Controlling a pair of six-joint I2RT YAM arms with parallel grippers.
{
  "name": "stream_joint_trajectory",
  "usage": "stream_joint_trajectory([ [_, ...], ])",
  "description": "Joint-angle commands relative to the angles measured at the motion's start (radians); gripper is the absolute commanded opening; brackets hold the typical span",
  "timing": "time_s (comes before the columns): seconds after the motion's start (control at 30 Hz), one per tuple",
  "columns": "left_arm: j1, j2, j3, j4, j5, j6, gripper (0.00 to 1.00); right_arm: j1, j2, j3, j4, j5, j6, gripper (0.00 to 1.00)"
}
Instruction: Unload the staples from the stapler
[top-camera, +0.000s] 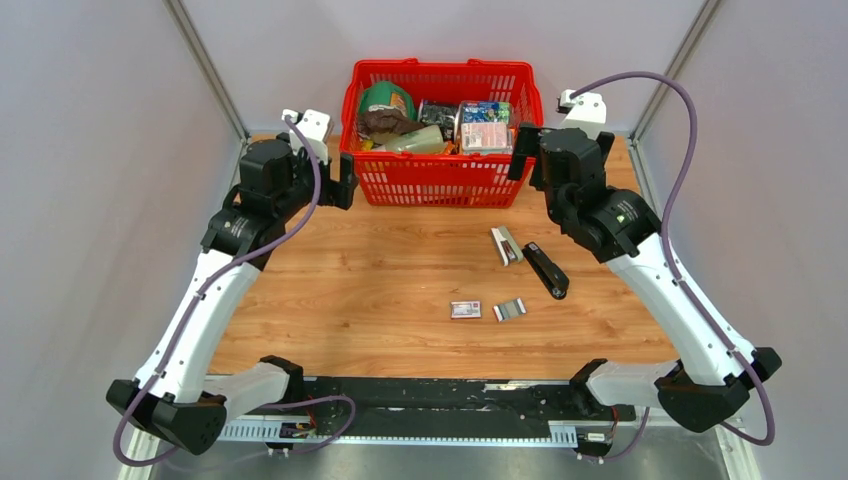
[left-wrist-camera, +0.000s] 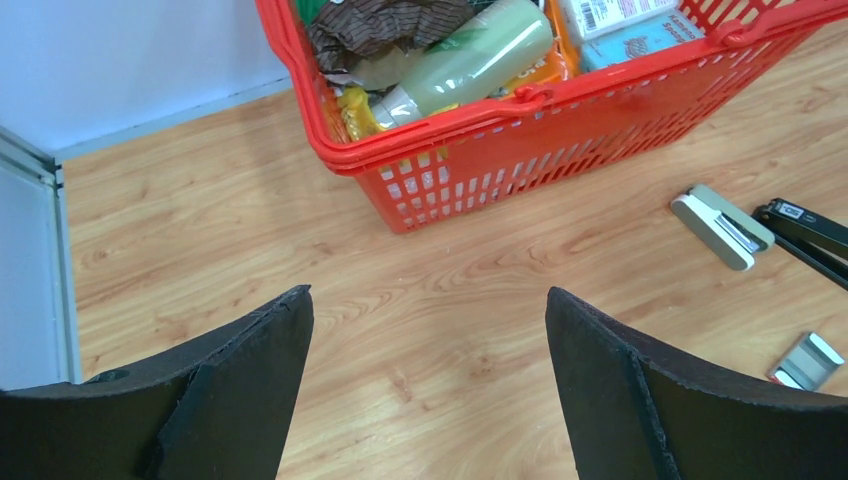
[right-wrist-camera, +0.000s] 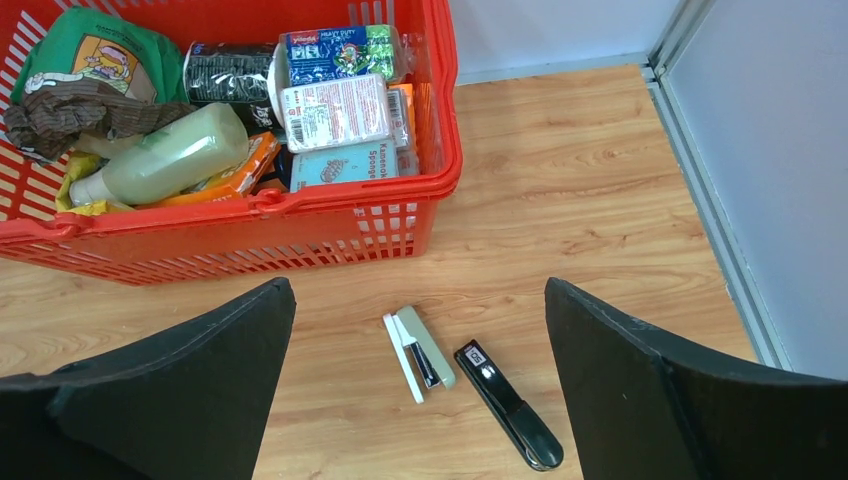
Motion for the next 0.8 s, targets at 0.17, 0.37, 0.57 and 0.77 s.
stream_joint_trajectory([
  [0.17,-0.008,-0.063,0.03,-0.041,0.039,-0.08,0.93,-0.003,-0.038,-0.015,-0.032,-0.014,-0.084,1.0],
  [0.37,-0.008,-0.026,0.012,-0.096,0.098,-0.124,0.93,-0.003,0.002,-0.048,-0.089,-0.003,-0.101,1.0],
  [0.57,-0.087,-0.012,-0.042,-0.136,0.001,-0.089,0.93,-0.008,0.024,-0.131,-0.149,0.012,-0.078,1.0],
  [0.77,-0.221,0.053,-0.019,-0.238,-0.069,-0.057,0.93,-0.143,-0.067,-0.344,-0.013,-0.055,-0.104,1.0],
])
